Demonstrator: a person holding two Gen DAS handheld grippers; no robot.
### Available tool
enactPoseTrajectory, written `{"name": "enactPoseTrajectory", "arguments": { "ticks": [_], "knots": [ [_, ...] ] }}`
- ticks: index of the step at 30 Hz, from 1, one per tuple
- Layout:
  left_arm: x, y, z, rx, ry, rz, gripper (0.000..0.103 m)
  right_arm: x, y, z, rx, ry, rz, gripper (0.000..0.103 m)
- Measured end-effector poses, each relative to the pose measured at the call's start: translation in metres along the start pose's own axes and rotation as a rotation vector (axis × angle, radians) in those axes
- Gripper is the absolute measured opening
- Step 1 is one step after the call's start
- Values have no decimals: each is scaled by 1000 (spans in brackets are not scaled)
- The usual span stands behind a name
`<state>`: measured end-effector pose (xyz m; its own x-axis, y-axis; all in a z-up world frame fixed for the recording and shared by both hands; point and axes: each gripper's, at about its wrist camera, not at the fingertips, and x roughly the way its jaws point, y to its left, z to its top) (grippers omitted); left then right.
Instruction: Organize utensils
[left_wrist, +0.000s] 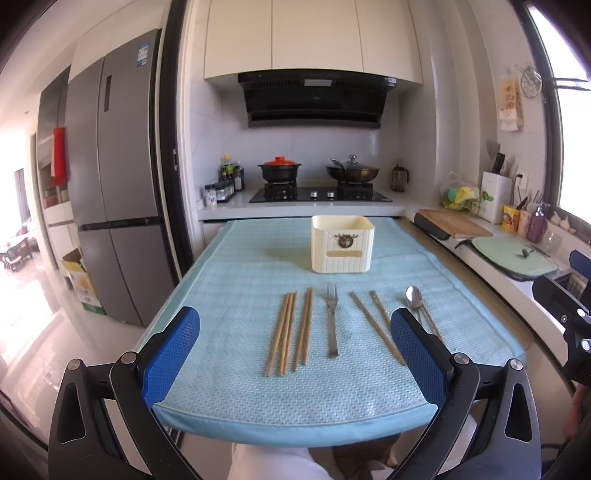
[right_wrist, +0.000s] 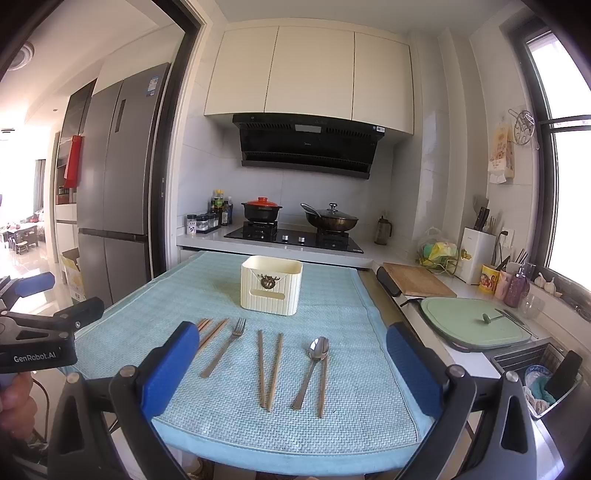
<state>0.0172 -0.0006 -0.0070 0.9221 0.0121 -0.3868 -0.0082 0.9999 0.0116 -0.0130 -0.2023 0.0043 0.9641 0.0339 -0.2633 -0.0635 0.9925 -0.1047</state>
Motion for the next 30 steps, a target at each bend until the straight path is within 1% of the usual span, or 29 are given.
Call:
{"name": "enactPoseTrajectory", "arguments": {
  "ticks": [22,24,30],
  "knots": [
    [5,1,2,24,11,3,103,-1,-4,3,15,-3,-3,103],
    [7,-4,3,25,13,4,103,0,-4,4,16,-2,-5,103],
    [11,-5,2,32,24,-15,103,4,-5,5,21,3,-8,103]
  ]
}}
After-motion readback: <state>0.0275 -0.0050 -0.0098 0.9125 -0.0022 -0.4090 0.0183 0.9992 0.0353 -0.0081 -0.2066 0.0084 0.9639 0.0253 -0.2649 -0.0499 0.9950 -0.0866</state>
